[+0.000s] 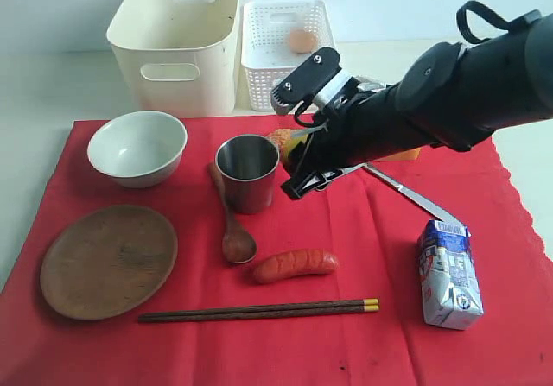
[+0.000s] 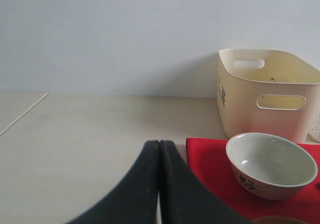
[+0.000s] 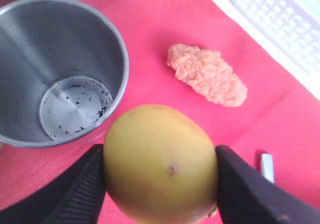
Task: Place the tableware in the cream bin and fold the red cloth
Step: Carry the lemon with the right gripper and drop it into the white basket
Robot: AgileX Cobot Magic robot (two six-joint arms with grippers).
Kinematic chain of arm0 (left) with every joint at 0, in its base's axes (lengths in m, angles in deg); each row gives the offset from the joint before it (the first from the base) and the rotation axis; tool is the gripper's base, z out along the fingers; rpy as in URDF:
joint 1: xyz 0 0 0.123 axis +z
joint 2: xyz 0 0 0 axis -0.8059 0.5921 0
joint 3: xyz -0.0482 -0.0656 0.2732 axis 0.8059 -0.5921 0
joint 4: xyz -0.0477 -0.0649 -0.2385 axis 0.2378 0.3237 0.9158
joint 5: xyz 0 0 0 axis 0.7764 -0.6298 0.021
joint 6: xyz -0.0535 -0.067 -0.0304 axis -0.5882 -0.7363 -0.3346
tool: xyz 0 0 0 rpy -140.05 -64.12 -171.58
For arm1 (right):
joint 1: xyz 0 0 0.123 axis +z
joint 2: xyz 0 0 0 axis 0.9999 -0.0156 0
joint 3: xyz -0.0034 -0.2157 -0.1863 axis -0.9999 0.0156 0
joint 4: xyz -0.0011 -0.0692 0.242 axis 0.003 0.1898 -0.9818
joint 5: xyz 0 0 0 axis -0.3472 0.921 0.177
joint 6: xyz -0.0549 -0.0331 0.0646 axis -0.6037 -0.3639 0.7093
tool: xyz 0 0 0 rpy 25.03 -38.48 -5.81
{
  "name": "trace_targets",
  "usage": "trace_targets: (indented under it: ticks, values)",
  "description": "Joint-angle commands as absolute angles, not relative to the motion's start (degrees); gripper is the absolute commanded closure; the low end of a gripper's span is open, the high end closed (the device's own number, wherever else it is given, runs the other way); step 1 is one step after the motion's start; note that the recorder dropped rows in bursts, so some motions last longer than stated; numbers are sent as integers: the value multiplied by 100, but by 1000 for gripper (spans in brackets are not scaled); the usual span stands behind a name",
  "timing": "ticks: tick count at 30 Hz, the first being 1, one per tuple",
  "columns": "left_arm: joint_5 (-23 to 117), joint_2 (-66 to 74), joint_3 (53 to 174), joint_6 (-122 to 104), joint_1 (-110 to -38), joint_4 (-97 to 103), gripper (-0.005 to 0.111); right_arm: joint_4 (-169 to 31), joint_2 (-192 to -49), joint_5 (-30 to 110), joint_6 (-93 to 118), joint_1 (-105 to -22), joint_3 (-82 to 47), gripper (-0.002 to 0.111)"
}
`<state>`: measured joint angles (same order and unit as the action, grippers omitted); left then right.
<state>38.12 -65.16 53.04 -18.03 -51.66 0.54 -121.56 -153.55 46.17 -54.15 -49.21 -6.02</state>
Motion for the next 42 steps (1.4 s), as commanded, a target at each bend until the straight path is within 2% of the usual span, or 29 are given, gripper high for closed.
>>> trace_targets:
  ticks: [1,22,32,42]
  values:
    - [3834,-6531,5306,-1801,-5149,85,107,-12114,-15104,4618,-5442,-4912,-628,108]
    - [3834,-6531,5306,-1801,-5149,85,107,-12127,-15034,3296,-5407,-4912,-795,108]
    - [3834,-6531,5306,-1801,-5149,85,107,-12127,-15800,3065,-5436,-4912,-2114,108]
    - [3834,-6531,5306,-1801,-5149,85,107,-12396,-17251,1662,-5377,-4912,-3682,108]
